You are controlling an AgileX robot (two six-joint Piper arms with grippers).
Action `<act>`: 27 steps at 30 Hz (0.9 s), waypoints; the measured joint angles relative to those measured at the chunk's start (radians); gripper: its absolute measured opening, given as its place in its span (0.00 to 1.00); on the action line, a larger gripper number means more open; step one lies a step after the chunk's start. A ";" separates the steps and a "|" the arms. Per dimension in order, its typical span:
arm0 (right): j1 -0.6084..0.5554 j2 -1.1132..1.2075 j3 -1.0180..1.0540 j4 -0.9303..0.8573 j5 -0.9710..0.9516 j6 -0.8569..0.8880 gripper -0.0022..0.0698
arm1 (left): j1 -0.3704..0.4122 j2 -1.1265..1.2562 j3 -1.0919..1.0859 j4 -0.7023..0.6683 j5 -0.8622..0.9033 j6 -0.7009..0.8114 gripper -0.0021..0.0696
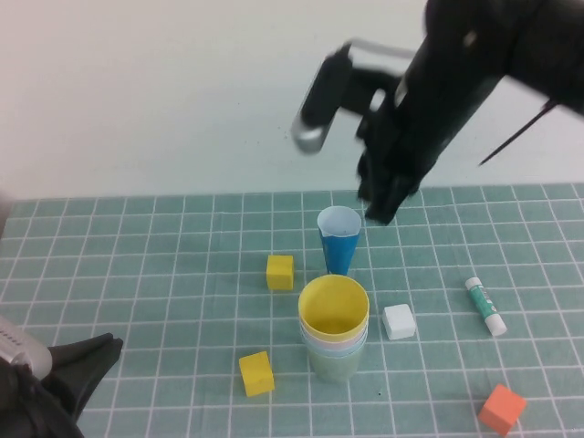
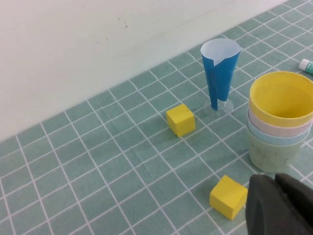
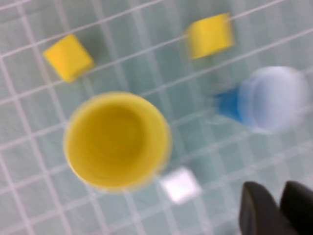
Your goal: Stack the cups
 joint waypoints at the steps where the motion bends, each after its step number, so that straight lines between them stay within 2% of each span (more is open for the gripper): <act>1: 0.000 -0.032 -0.015 -0.032 0.018 0.000 0.13 | 0.000 0.000 0.000 0.000 0.000 0.000 0.03; 5: 0.000 -0.167 -0.030 -0.164 0.067 0.030 0.05 | 0.000 0.000 0.000 0.000 0.000 0.000 0.03; 11: 0.000 -0.401 0.082 -0.289 0.044 0.101 0.04 | 0.000 0.000 0.000 0.000 -0.010 0.002 0.03; 16: 0.000 -0.647 0.365 -0.319 -0.125 0.230 0.03 | 0.000 0.000 0.000 0.000 -0.016 0.006 0.03; 21: 0.000 -0.937 0.775 -0.336 -0.320 0.368 0.03 | 0.000 0.000 0.000 0.000 -0.023 0.006 0.03; 27: 0.000 -1.228 1.170 -0.340 -0.462 0.470 0.03 | 0.000 0.000 0.000 0.000 -0.036 0.006 0.03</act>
